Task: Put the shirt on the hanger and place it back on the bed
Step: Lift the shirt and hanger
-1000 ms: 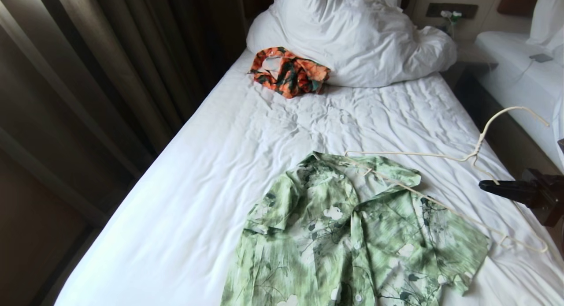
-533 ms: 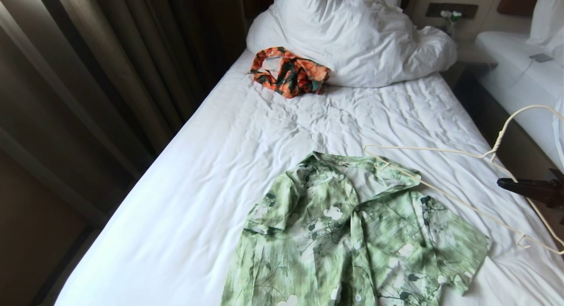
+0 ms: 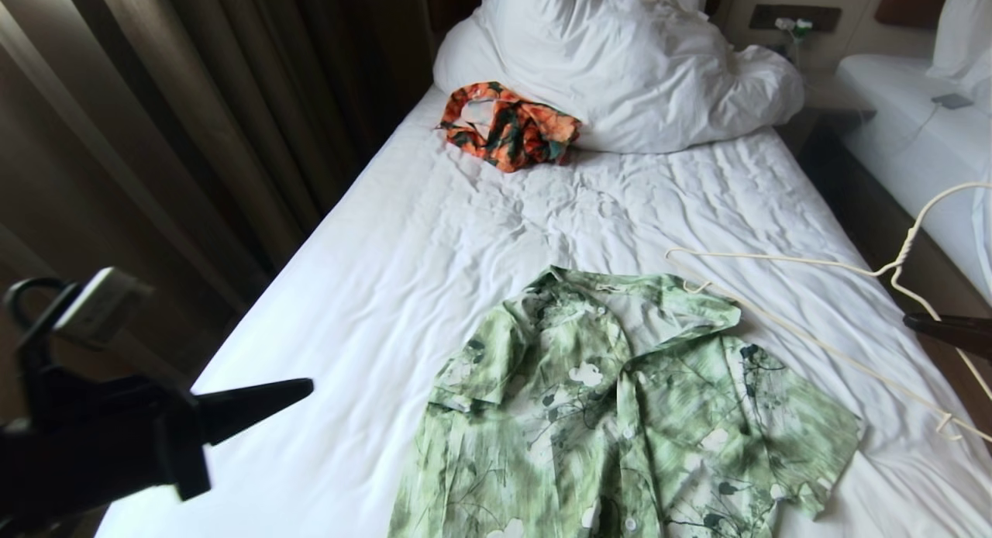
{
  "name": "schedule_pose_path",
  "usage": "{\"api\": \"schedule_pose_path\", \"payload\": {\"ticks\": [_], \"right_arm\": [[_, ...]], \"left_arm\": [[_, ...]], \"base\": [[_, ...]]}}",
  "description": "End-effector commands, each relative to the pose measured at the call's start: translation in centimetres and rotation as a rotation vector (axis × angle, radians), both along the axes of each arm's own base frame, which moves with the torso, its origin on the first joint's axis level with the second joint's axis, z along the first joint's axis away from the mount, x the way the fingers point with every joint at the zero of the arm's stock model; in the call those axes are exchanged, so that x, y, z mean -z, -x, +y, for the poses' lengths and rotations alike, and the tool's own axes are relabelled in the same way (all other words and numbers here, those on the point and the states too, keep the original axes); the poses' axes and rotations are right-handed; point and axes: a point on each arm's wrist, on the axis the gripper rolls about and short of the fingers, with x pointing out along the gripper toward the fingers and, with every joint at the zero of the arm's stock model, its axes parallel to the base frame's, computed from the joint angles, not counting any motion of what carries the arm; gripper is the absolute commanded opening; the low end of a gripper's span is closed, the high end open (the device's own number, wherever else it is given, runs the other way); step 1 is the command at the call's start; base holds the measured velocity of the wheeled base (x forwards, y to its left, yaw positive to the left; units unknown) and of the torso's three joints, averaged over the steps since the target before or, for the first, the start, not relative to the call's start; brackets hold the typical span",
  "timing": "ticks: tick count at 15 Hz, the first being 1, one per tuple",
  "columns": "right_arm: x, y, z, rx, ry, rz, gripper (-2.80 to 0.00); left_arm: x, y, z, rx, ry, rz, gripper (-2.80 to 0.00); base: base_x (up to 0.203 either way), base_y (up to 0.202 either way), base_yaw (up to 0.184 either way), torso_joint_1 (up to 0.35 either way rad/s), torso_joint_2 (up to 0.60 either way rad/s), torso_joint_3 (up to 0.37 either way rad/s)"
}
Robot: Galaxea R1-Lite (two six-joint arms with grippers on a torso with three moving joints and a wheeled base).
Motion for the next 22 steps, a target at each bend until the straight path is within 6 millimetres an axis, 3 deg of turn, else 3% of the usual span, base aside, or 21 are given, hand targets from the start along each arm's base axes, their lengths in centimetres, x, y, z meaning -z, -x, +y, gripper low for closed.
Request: {"api": "schedule_pose_path", "payload": {"ticks": [1, 8, 11, 14, 15, 22], "right_arm": [[-0.4, 0.1, -0.1, -0.002, 0.008, -0.020, -2.80], [0.1, -0.2, -1.1, 0.020, 0.001, -0.011, -2.80], [0.8, -0.1, -2.0, 0.045, -0.011, 0.005, -2.80], [1.0, 0.3, -2.6, 0.070, -0.017, 0.013, -2.80], [1.1, 0.5, -2.8, 0.079, -0.017, 0.014, -2.80], [1.0, 0.7, -2.7, 0.081, -0.017, 0.013, -2.80]], "left_arm": [[3.2, -6.2, -4.8, 0.059, -0.062, 0.159, -2.80], [6.4, -18.0, -18.5, 0.053, -0.051, 0.049, -2.80], [8.3, -20.9, -22.8, 0.019, -0.052, 0.000, -2.80], [9.3, -22.9, -25.3, 0.011, -0.041, -0.051, -2.80], [9.5, -23.4, -25.8, 0.003, -0.039, -0.061, 0.00], [9.5, -26.2, -27.2, -0.095, -0.080, -0.164, 0.00]], "base": [[0.000, 0.000, 0.000, 0.000, 0.00, 0.000], [0.000, 0.000, 0.000, 0.000, 0.00, 0.000], [0.000, 0.000, 0.000, 0.000, 0.00, 0.000], [0.000, 0.000, 0.000, 0.000, 0.00, 0.000], [0.000, 0.000, 0.000, 0.000, 0.00, 0.000], [0.000, 0.000, 0.000, 0.000, 0.00, 0.000]]}}
